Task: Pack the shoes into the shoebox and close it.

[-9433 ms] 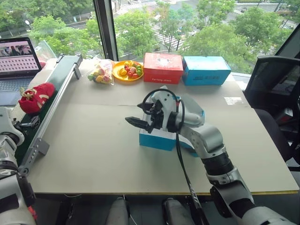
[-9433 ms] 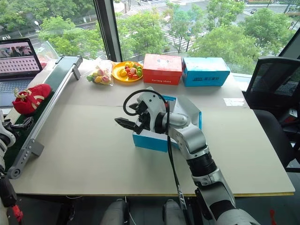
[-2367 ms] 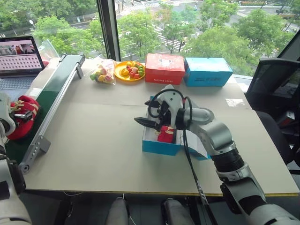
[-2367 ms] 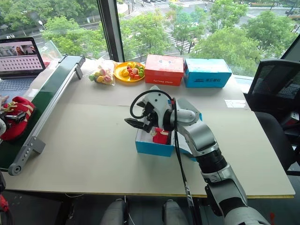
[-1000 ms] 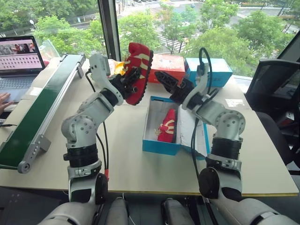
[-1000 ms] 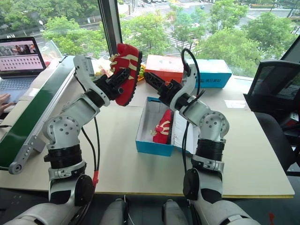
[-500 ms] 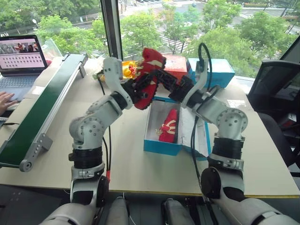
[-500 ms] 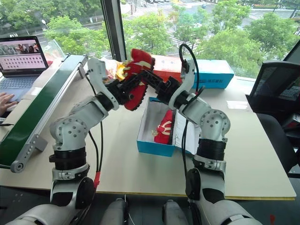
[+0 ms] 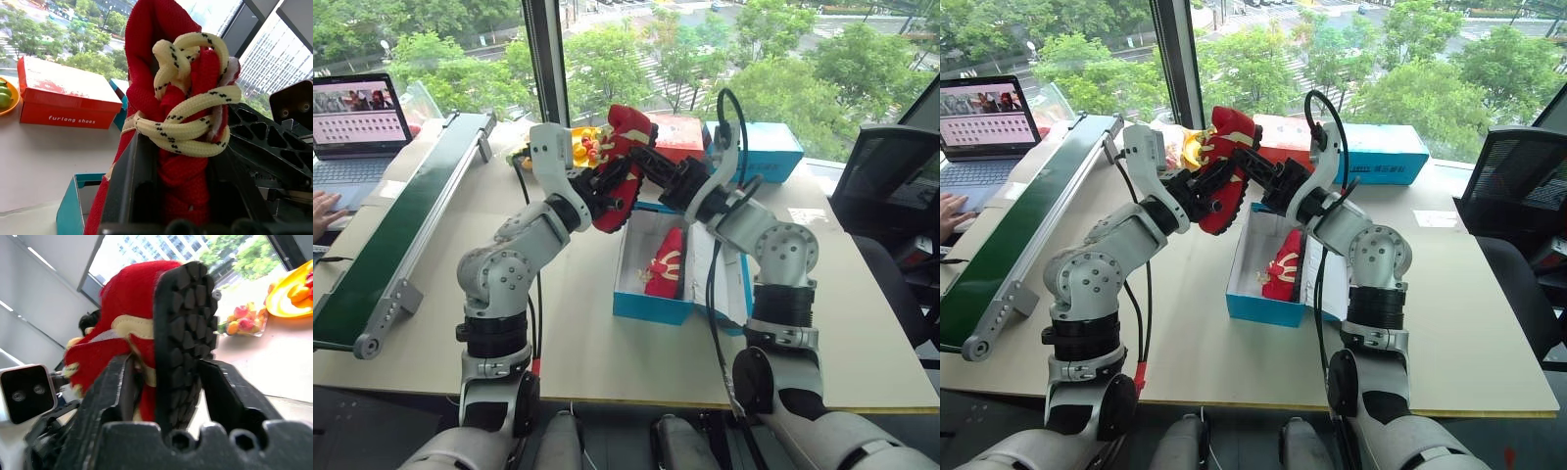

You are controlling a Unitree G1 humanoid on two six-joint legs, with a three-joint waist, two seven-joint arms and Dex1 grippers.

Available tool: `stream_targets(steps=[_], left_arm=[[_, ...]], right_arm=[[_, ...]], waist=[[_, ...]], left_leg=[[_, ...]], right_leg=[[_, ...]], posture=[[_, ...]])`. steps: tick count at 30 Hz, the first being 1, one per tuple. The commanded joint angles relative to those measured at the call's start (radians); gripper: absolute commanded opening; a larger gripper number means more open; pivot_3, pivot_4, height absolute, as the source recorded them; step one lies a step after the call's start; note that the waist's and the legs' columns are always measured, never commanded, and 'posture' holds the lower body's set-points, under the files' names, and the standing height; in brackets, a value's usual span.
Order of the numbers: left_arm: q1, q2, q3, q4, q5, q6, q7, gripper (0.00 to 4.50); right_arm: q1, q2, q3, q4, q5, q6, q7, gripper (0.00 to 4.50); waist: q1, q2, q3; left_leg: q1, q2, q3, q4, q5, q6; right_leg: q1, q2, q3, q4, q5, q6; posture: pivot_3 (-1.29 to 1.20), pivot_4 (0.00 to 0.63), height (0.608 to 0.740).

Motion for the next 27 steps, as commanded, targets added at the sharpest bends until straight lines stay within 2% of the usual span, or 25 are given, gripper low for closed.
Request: stream_targets(steps=[1, 4, 5, 8, 12, 20, 27], left_arm=[[-0.006, 0.089, -0.001, -0.067, -0.036, 0.024, -0.078, 3.31], [0.016, 0.218, 0.025, -0.062, -0.056, 0.053, -0.171, 4.34], [0.028, 0.27, 0.03, -0.054, -0.047, 0.053, -0.2, 4.5], [0.076, 0.431, 0.036, -0.013, 0.008, 0.034, -0.286, 4.5], [0.128, 0.548, 0.037, 0.046, 0.067, -0.001, -0.353, 4.5], [0.158, 0.555, 0.022, 0.053, 0.102, -0.025, -0.39, 4.5], [0.156, 0.545, 0.009, 0.073, 0.129, -0.034, -0.402, 4.5]], right_arm=[[-0.044, -0.015, 0.013, -0.024, -0.025, -0.054, -0.007, 0.38], [-0.049, -0.028, 0.039, -0.028, -0.065, -0.065, -0.017, 0.36], [-0.051, -0.042, 0.061, -0.036, -0.088, -0.059, -0.017, 0.35], [-0.055, -0.083, 0.134, -0.052, -0.166, -0.032, -0.034, 0.35], [-0.04, -0.123, 0.205, -0.056, -0.24, -0.015, -0.032, 0.35], [-0.017, -0.133, 0.225, -0.067, -0.28, 0.051, -0.053, 0.35], [0.015, -0.104, 0.196, -0.139, -0.253, 0.169, -0.104, 0.35]], waist=[[-0.002, 0.0, 0.0], [-0.019, 0.001, 0.001], [-0.024, 0.002, 0.001], [-0.032, 0.003, 0.001], [-0.031, 0.003, 0.002], [-0.02, 0.004, 0.002], [-0.025, 0.004, 0.002]], left_leg=[[0.0, 0.0, 0.0, 0.0, 0.0, 0.0], [0.002, 0.0, 0.0, -0.001, 0.0, 0.0], [0.002, 0.0, 0.0, -0.002, 0.0, 0.0], [0.002, 0.0, 0.0, -0.002, 0.0, 0.0], [0.002, 0.0, 0.0, -0.003, 0.0, 0.0], [-0.001, 0.0, 0.0, -0.003, 0.0, 0.0], [-0.001, 0.0, 0.0, -0.004, 0.0, 0.0]], right_leg=[[0.0, 0.0, 0.0, 0.0, 0.0, 0.0], [0.0, 0.001, 0.0, 0.001, 0.0, 0.0], [0.0, 0.001, 0.0, 0.001, 0.0, 0.0], [0.0, 0.0, 0.0, 0.0, 0.0, 0.0], [-0.001, 0.0, 0.0, 0.0, -0.001, -0.001], [-0.002, 0.0, 0.0, -0.001, -0.001, -0.001], [-0.004, 0.0, 0.0, 0.0, -0.001, -0.001]], posture=[[0.0, 0.15, 0.74], [0.0, 0.15, 0.74], [0.0, 0.15, 0.74], [0.0, 0.15, 0.74], [0.0, 0.15, 0.74], [0.0, 0.15, 0.74], [0.0, 0.15, 0.74]])
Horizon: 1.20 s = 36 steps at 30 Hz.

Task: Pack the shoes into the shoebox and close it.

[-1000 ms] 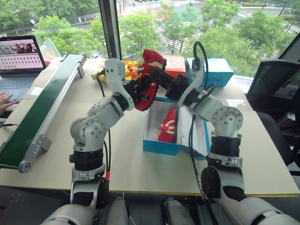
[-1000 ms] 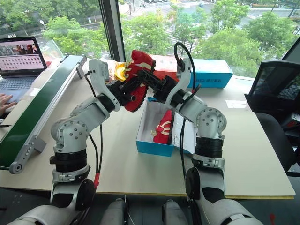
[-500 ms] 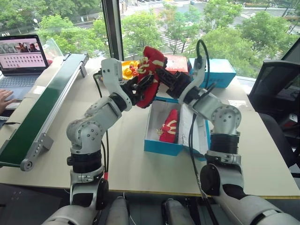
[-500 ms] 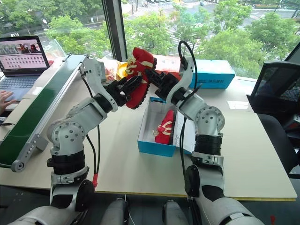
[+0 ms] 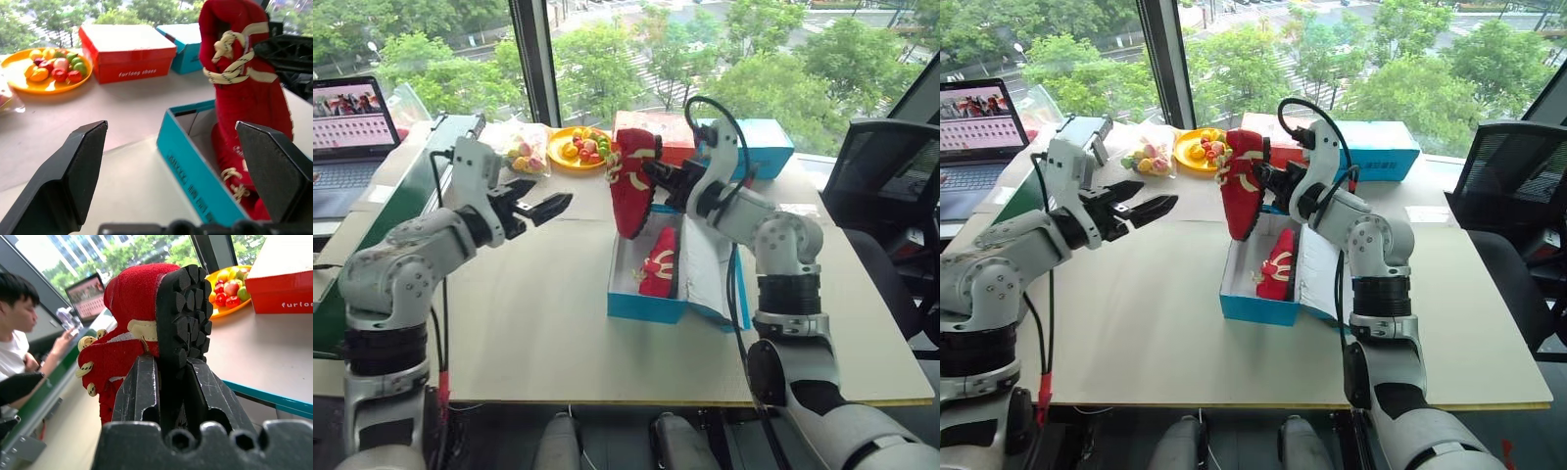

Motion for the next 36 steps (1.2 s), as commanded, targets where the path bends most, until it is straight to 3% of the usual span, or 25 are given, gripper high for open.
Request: stream_targets(steps=[1, 14, 26, 32, 34, 36], left_arm=[[-0.003, 0.005, 0.001, -0.001, 0.02, -0.027, -0.015, 4.5], [-0.009, -0.018, -0.011, 0.006, 0.066, -0.038, -0.019, 4.5], [0.008, -0.018, -0.011, -0.021, 0.09, -0.038, -0.02, 4.5], [0.008, -0.011, -0.01, -0.01, 0.105, -0.05, -0.029, 4.5], [0.007, -0.011, -0.01, -0.01, 0.107, -0.051, -0.03, 4.5], [0.008, -0.013, -0.01, -0.012, 0.109, -0.05, -0.032, 4.5]], right_arm=[[0.013, 0.016, -0.041, -0.117, 0.036, 0.068, -0.033, 0.35], [0.092, 0.066, -0.053, -0.161, 0.007, 0.128, -0.06, 0.35], [0.166, 0.031, 0.041, -0.049, -0.111, 0.046, 0.017, 0.35], [0.213, -0.005, 0.149, 0.045, -0.215, -0.046, 0.078, 0.35], [0.214, -0.009, 0.161, 0.066, -0.237, -0.071, 0.086, 1.33], [0.209, -0.014, 0.163, 0.07, -0.255, -0.089, 0.091, 1.77]], waist=[[-0.002, 0.0, 0.0], [-0.002, 0.0, 0.0], [-0.003, 0.0, 0.0], [-0.001, 0.0, 0.0], [-0.001, 0.0, 0.0], [-0.001, 0.0, 0.0]], left_leg=[[0.0, 0.0, 0.0, 0.0, 0.0, 0.0], [0.0, 0.0, 0.0, 0.0, 0.0, 0.0], [0.0, 0.0, 0.0, 0.001, 0.0, 0.0], [0.001, 0.0, 0.0, 0.001, 0.0, 0.0], [0.001, 0.0, 0.0, 0.001, 0.0, 0.0], [0.006, 0.0, 0.0, 0.001, 0.0, 0.0]], right_leg=[[0.0, 0.0, 0.0, 0.0, 0.0, 0.0], [0.0, 0.0, 0.0, 0.001, 0.0, 0.0], [0.0, 0.0, 0.0, 0.001, 0.0, 0.0], [0.002, 0.0, 0.0, 0.001, 0.0, 0.0], [0.002, 0.0, 0.0, 0.001, 0.0, 0.0], [0.006, 0.0, 0.0, 0.001, 0.0, 0.0]], posture=[[0.0, 0.15, 0.74], [0.0, 0.15, 0.74], [0.0, 0.15, 0.74], [0.0, 0.15, 0.74], [0.0, 0.15, 0.74], [0.0, 0.15, 0.74]])
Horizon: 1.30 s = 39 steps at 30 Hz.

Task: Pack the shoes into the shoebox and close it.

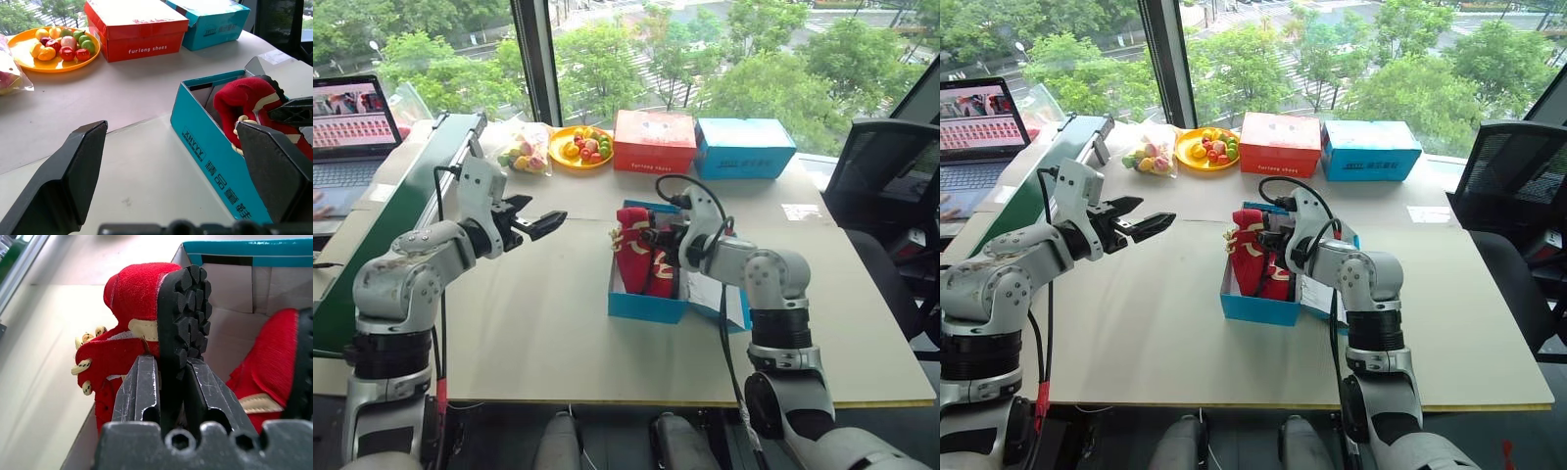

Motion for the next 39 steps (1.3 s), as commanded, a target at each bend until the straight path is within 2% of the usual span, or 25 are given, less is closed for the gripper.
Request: stream_targets(steps=[1, 8, 11, 16, 21, 25, 27, 31, 35, 37, 39], left_arm=[[-0.01, 0.011, 0.01, -0.03, 0.005, -0.029, -0.011, 4.5], [0.006, 0.054, -0.017, -0.027, 0.017, -0.037, -0.086, 4.5], [0.009, 0.087, -0.044, -0.029, 0.017, -0.05, -0.153, 4.5], [0.007, 0.121, -0.096, -0.038, 0.018, -0.066, -0.253, 4.5], [0.001, 0.133, -0.139, -0.041, 0.025, -0.097, -0.327, 4.5], [0.006, 0.158, -0.14, -0.04, 0.032, -0.12, -0.366, 4.5], [0.009, 0.173, -0.137, -0.038, 0.038, -0.126, -0.375, 4.5], [0.022, 0.192, -0.119, -0.051, 0.036, -0.124, -0.372, 4.5], [0.046, 0.2, -0.103, -0.08, 0.025, -0.112, -0.362, 4.5], [0.057, 0.201, -0.096, -0.094, 0.02, -0.106, -0.356, 4.5], [0.065, 0.201, -0.091, -0.105, 0.018, -0.101, -0.348, 4.5]], right_arm=[[0.011, -0.02, 0.014, 0.024, -0.052, -0.03, 0.009, 2.29], [-0.057, -0.045, -0.024, -0.055, -0.059, -0.048, 0.022, 4.49], [-0.106, -0.049, -0.079, -0.136, 0.007, 0.015, 0.04, 4.49], [-0.148, -0.144, -0.112, -0.328, 0.184, 0.123, 0.234, 4.49], [-0.127, -0.239, 0.004, -0.376, 0.134, 0.006, 0.362, 4.49], [-0.089, -0.271, 0.129, -0.312, 0.046, -0.101, 0.436, 3.5], [-0.085, -0.261, 0.157, -0.257, 0.012, -0.152, 0.456, 2.67], [-0.089, -0.21, 0.221, -0.048, -0.086, -0.303, 0.488, 1.32], [-0.113, -0.143, 0.219, 0.152, -0.147, -0.426, 0.493, 0.02], [-0.126, -0.123, 0.235, 0.243, -0.192, -0.483, 0.497, 0.02], [-0.134, -0.107, 0.315, 0.419, -0.319, -0.598, 0.453, 0.02]], waist=[[0.0, 0.0, 0.0], [-0.001, 0.0, 0.0], [-0.001, 0.0, 0.0], [-0.001, 0.001, 0.001], [0.002, 0.001, 0.001], [-0.003, 0.001, 0.001], [-0.004, 0.001, 0.001], [-0.003, 0.001, 0.001], [-0.003, 0.001, 0.001], [-0.003, 0.001, 0.001], [-0.003, 0.001, 0.001]], left_leg=[[0.002, 0.0, 0.0, 0.0, 0.0, 0.0], [0.004, 0.0, 0.0, -0.001, 0.0, 0.0], [0.003, 0.0, 0.0, -0.001, 0.0, 0.0], [0.003, 0.0, 0.0, -0.003, 0.0, 0.0], [0.003, 0.0, 0.0, -0.003, -0.001, 0.001], [0.003, 0.0, 0.0, -0.002, -0.001, 0.001], [0.003, 0.0, 0.0, -0.002, -0.001, 0.001], [0.003, 0.0, 0.0, -0.002, -0.001, 0.001], [0.003, 0.0, 0.0, -0.002, -0.001, 0.001], [0.003, 0.0, 0.0, -0.002, -0.001, 0.001], [0.003, 0.0, 0.0, -0.002, -0.001, 0.001]], right_leg=[[0.002, 0.0, 0.0, 0.0, 0.0, 0.0], [0.003, 0.0, 0.0, 0.0, 0.0, 0.0], [0.003, 0.0, 0.0, -0.001, 0.0, 0.0], [0.002, 0.0, 0.0, -0.001, -0.002, -0.001], [0.003, 0.0, -0.001, -0.001, -0.003, -0.002], [0.002, 0.0, -0.001, -0.001, -0.004, -0.002], [0.002, 0.0, -0.001, 0.0, -0.004, -0.003], [0.003, 0.0, -0.001, 0.0, -0.004, -0.003], [0.003, 0.0, -0.001, 0.0, -0.004, -0.002], [0.002, 0.0, -0.001, 0.0, -0.004, -0.002], [0.002, 0.0, -0.001, 0.0, -0.004, -0.002]], posture=[[0.0, 0.15, 0.74], [0.0, 0.15, 0.74], [0.0, 0.15, 0.74], [0.0, 0.15, 0.74], [0.0, 0.15, 0.74], [0.0, 0.15, 0.74], [0.0, 0.15, 0.74], [0.0, 0.15, 0.74], [0.0, 0.15, 0.74], [0.0, 0.15, 0.74], [0.0, 0.15, 0.74]])
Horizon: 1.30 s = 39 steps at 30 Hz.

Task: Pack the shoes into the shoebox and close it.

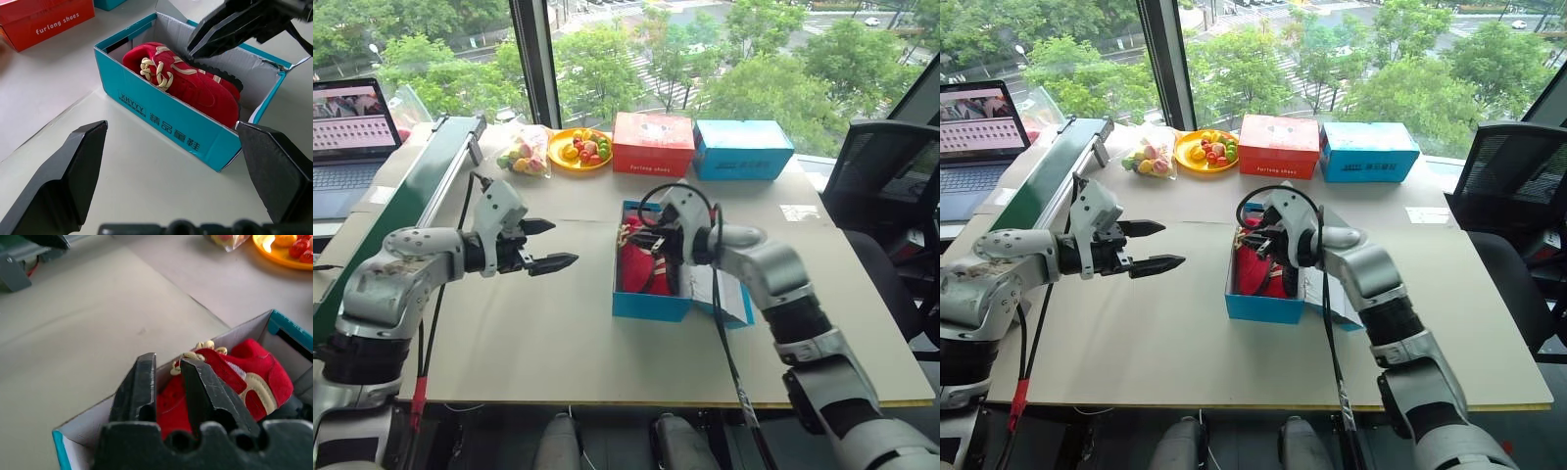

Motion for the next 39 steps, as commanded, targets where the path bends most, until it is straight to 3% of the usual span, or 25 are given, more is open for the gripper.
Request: stream_targets(steps=[1, 5, 8, 16, 18, 20, 22, 25, 28, 32, 39], left_arm=[[0.005, 0.015, 0.042, -0.056, -0.007, 0.004, 0.018, 4.5], [0.002, 0.013, 0.039, -0.057, -0.008, 0.004, 0.023, 4.5], [-0.012, 0.006, 0.017, -0.043, -0.002, -0.007, 0.009, 4.5], [-0.077, -0.024, -0.076, 0.038, 0.029, -0.058, -0.067, 4.5], [-0.104, -0.046, -0.102, 0.079, 0.045, -0.079, -0.082, 4.5], [-0.143, -0.072, -0.138, 0.129, 0.066, -0.108, -0.112, 4.5], [-0.173, -0.086, -0.159, 0.166, 0.079, -0.127, -0.135, 4.5], [-0.206, -0.098, -0.176, 0.21, 0.097, -0.148, -0.166, 4.5], [-0.236, -0.106, -0.196, 0.257, 0.123, -0.174, -0.199, 4.5], [-0.281, -0.128, -0.216, 0.31, 0.148, -0.197, -0.232, 4.5], [-0.307, -0.132, -0.213, 0.328, 0.173, -0.2, -0.262, 4.5]], right_arm=[[-0.039, 0.019, 0.095, 0.245, -0.19, -0.208, -0.051, 0.02], [-0.048, 0.005, 0.169, 0.317, -0.33, -0.333, -0.083, 0.02], [-0.025, -0.024, 0.133, 0.186, -0.327, -0.298, -0.064, 0.02], [0.144, -0.154, -0.257, -0.649, 0.198, 0.421, 0.063, 0.02], [0.158, -0.14, -0.41, -0.741, 0.358, 0.547, 0.035, 0.02], [0.268, -0.185, -0.517, -0.82, 0.467, 0.648, 0.053, 0.02], [0.401, -0.227, -0.553, -0.893, 0.543, 0.714, 0.074, 0.02], [0.526, -0.154, -0.655, -0.917, 0.703, 0.807, 0.007, 0.02], [0.662, -0.121, -0.651, -0.962, 0.75, 0.804, -0.027, 0.02], [0.79, -0.091, -0.552, -0.898, 0.623, 0.691, -0.102, 0.02], [0.804, -0.052, -0.401, -0.548, 0.342, 0.341, -0.132, 0.02]], waist=[[-0.001, 0.0, 0.0], [0.005, 0.0, 0.0], [0.011, 0.0, 0.0], [0.042, 0.001, 0.0], [0.038, 0.001, 0.0], [0.039, 0.001, 0.0], [0.048, 0.0, 0.0], [0.049, 0.0, 0.0], [0.038, 0.001, 0.0], [0.026, 0.001, 0.0], [0.023, 0.001, 0.0]], left_leg=[[0.0, 0.0, 0.0, 0.0, 0.0, 0.0], [0.003, 0.0, 0.0, 0.001, 0.0, 0.0], [0.004, 0.0, 0.0, 0.002, 0.0, 0.0], [0.0, 0.0, 0.0, 0.001, 0.0, 0.0], [0.001, 0.0, 0.0, 0.0, 0.0, 0.0], [0.002, 0.001, 0.0, 0.0, 0.0, 0.0], [0.002, 0.0, -0.002, 0.0, 0.0, 0.0], [0.002, 0.0, -0.002, 0.001, -0.001, 0.001], [0.002, 0.0, -0.002, 0.002, -0.001, 0.001], [0.003, 0.0, -0.004, 0.003, -0.001, 0.001], [0.003, 0.0, -0.004, 0.004, -0.001, 0.001]], right_leg=[[0.0, 0.0, 0.0, 0.0, 0.0, 0.0], [0.003, 0.0, 0.0, 0.001, 0.0, 0.0], [0.004, 0.0, 0.0, 0.001, 0.0, 0.0], [0.001, 0.0, -0.001, 0.002, -0.001, -0.001], [0.0, 0.0, -0.001, 0.002, -0.002, -0.001], [0.002, 0.0, -0.001, 0.002, -0.002, -0.002], [0.004, 0.0, -0.004, 0.001, -0.003, -0.001], [0.004, -0.001, -0.004, -0.001, -0.003, -0.002], [0.003, 0.0, -0.003, 0.002, -0.003, -0.002], [0.005, 0.0, -0.004, 0.002, -0.006, 0.003], [0.005, 0.0, -0.003, 0.002, -0.007, 0.005]], posture=[[0.0, 0.15, 0.74], [0.0, 0.15, 0.74], [0.0, 0.15, 0.74], [0.0, 0.15, 0.74], [0.0, 0.15, 0.74], [0.0, 0.15, 0.74], [0.0, 0.15, 0.74], [0.0, 0.15, 0.74], [0.0, 0.15, 0.74], [0.0, 0.15, 0.74], [0.0, 0.15, 0.74]])
